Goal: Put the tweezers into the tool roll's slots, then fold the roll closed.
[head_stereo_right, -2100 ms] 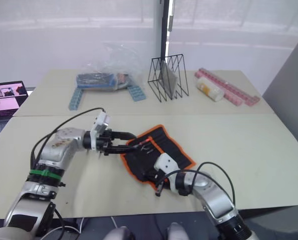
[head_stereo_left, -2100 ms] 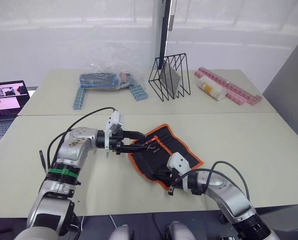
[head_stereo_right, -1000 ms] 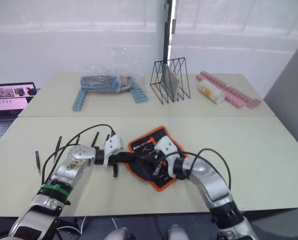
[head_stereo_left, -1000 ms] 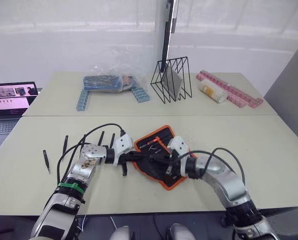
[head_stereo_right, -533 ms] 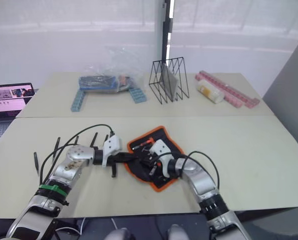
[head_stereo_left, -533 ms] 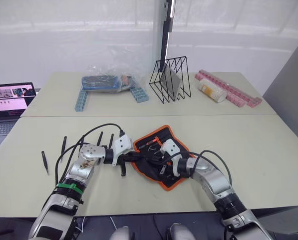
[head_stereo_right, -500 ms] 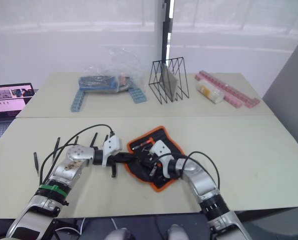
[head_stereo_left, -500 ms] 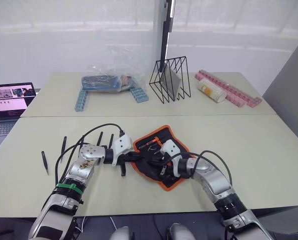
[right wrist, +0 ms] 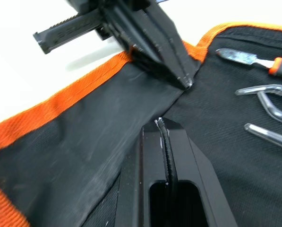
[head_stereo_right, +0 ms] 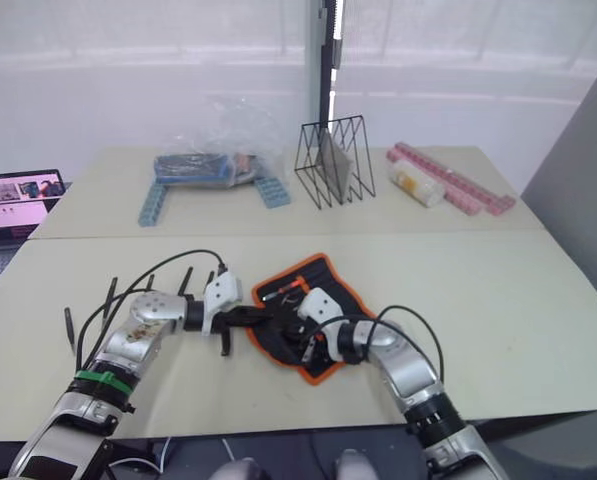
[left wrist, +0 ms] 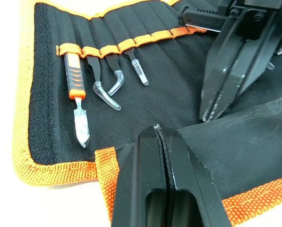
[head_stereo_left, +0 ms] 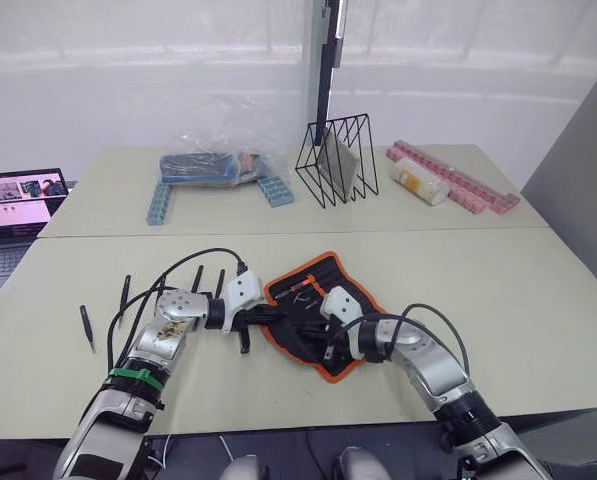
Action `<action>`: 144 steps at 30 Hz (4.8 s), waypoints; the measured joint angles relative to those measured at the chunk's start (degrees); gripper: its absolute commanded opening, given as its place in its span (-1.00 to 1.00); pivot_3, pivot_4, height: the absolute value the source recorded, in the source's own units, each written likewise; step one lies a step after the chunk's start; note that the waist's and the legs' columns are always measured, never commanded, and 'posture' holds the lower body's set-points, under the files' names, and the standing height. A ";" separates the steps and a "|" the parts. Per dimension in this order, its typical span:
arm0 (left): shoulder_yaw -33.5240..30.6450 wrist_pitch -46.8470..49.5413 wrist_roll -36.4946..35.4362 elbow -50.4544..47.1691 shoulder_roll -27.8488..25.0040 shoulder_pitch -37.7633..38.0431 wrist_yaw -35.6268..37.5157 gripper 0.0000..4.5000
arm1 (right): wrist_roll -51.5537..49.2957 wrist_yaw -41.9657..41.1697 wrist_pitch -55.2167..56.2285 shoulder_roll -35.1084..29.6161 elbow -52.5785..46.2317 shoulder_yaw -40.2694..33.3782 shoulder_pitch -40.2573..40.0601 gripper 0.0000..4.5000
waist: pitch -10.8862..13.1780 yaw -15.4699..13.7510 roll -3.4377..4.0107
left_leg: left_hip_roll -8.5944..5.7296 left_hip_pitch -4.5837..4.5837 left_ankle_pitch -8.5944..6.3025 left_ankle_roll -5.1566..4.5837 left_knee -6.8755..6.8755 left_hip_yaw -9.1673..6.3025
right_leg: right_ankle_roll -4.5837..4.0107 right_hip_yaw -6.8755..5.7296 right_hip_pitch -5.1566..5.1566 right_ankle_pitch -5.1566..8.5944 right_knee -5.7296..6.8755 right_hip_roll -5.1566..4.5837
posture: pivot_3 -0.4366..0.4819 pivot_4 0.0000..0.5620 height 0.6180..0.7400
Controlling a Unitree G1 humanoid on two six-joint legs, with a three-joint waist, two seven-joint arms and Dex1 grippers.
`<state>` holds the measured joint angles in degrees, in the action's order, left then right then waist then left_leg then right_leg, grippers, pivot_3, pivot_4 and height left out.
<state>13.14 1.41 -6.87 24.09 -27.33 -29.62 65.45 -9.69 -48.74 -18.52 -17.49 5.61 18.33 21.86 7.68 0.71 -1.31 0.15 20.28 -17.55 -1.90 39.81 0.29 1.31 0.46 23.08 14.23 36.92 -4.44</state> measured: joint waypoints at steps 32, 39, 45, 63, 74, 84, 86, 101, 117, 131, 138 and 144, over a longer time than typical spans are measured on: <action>0.06 -0.10 0.00 -0.47 -0.28 -0.06 0.08 -0.98 | -0.07 -8.38 -3.44 -5.08 -7.09 2.72 -3.15 -1.00 | 0.01 0.00 0.01 | 0.06 0.00 -0.02 0.00 -0.15 0.00 | -0.01 0.00 -0.01 0.01 -0.21 -0.02 | -0.05 -0.47 0.74; 0.14 -0.25 0.00 -0.22 -0.28 -0.27 0.10 -0.98 | -2.39 -9.89 -5.77 -9.75 -13.09 2.48 -7.32 -1.00 | 0.00 -0.05 0.01 | 0.06 0.00 -0.02 -0.01 -0.17 0.00 | -0.01 0.00 -0.04 0.02 -0.28 -0.03 | -0.05 -0.47 0.74; 0.32 -0.42 0.00 0.36 -0.28 -0.68 0.33 -0.98 | -3.20 -11.04 -7.00 -13.27 -16.34 2.61 -9.16 -1.00 | -0.01 -0.11 -0.01 | 0.09 0.00 -0.02 -0.01 -0.17 0.00 | -0.01 -0.02 -0.07 0.02 -0.31 -0.01 | -0.05 -0.47 0.74; 0.36 -1.50 0.00 1.22 -0.43 -1.08 0.46 -0.98 | -8.34 -10.55 -9.55 -10.59 -16.39 -0.55 -7.46 -1.00 | 0.05 -0.13 0.00 | 0.11 0.05 -0.02 0.00 -0.15 0.00 | -0.02 0.01 -0.02 0.02 -0.28 -0.01 | -0.05 -0.47 0.74; 0.35 -1.53 0.00 1.16 -0.52 -1.13 0.58 -0.98 | -6.31 -9.96 -9.70 -8.41 -14.52 3.60 -5.94 -1.00 | 0.06 -0.09 0.01 | 0.12 0.08 -0.02 0.00 -0.16 0.00 | -0.04 0.00 0.03 0.03 -0.28 -0.02 | -0.05 -0.47 0.74; 0.20 -1.50 -0.01 1.17 -0.55 -1.04 0.49 -0.98 | -3.88 -10.81 -6.98 -9.98 -13.82 5.84 -5.70 -1.00 | 0.05 -0.10 0.00 | 0.13 0.06 -0.02 0.00 -0.16 0.00 | -0.04 -0.01 0.00 0.03 -0.29 0.00 | -0.05 -0.47 0.74; 0.13 -1.37 -0.05 1.02 -0.62 -1.02 0.50 -0.98 | -4.02 -10.71 -7.08 -9.94 -13.76 5.79 -5.64 -1.00 | 0.05 -0.10 0.00 | 0.13 0.07 -0.02 0.00 -0.16 0.00 | -0.04 -0.01 0.01 0.03 -0.29 0.00 | -0.05 -0.47 0.74; -10.05 14.42 -11.32 -21.73 -9.43 7.47 1.46 -0.98 | -14.80 -5.78 -15.19 -8.94 -22.21 -7.31 -3.77 -1.00 | 0.27 -0.21 0.03 | 0.14 2.08 0.18 0.33 0.05 -0.05 | -0.04 -0.04 1.99 -0.02 0.06 -0.09 | -0.05 -0.47 0.74; -53.24 14.72 -17.97 -22.71 -16.07 40.26 -13.37 0.24 | -17.00 -1.27 -2.72 -19.21 -6.44 -36.65 -11.27 0.27 | 0.33 -0.18 0.06 | 0.03 1.88 0.15 0.29 -0.14 0.02 | -0.05 -0.19 1.80 -0.02 -0.15 -0.80 | -0.05 -0.47 0.74; -63.82 8.66 -20.37 -19.57 -8.15 55.43 -15.42 0.99 | -17.48 -0.49 8.49 -18.39 3.50 -49.16 -24.77 1.00 | 0.36 -0.96 0.12 | 0.25 1.23 0.16 0.35 -0.45 0.03 | -0.11 0.07 1.04 -0.12 -0.75 -1.08 | -0.05 -0.47 0.74; -62.78 6.71 -20.47 -15.86 -8.17 54.80 -14.21 0.99 | -17.48 0.48 9.90 -16.47 3.91 -48.10 -26.31 1.00 | 0.34 -0.20 0.17 | 0.25 1.05 0.20 0.42 -0.75 0.15 | -0.12 0.18 1.04 -0.12 -0.77 -1.05 | -0.05 -0.47 0.74; -61.40 5.71 -20.98 -15.47 -7.17 54.40 -14.51 0.99 | -18.56 -0.99 7.39 -17.50 -0.42 -43.64 -21.66 1.00 | 0.34 0.32 0.18 | 0.31 0.99 0.21 0.43 -0.83 0.25 | -0.13 0.24 1.07 -0.13 -0.77 -0.96 | -0.05 -0.47 0.74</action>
<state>-48.26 7.12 -27.85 8.62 -34.50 24.79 50.94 -28.25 -49.74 -11.14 -34.98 5.19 -25.31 0.20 8.01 1.03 -1.13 0.45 21.27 -17.34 -1.47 38.98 0.54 1.18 0.70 24.15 14.10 36.16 -5.40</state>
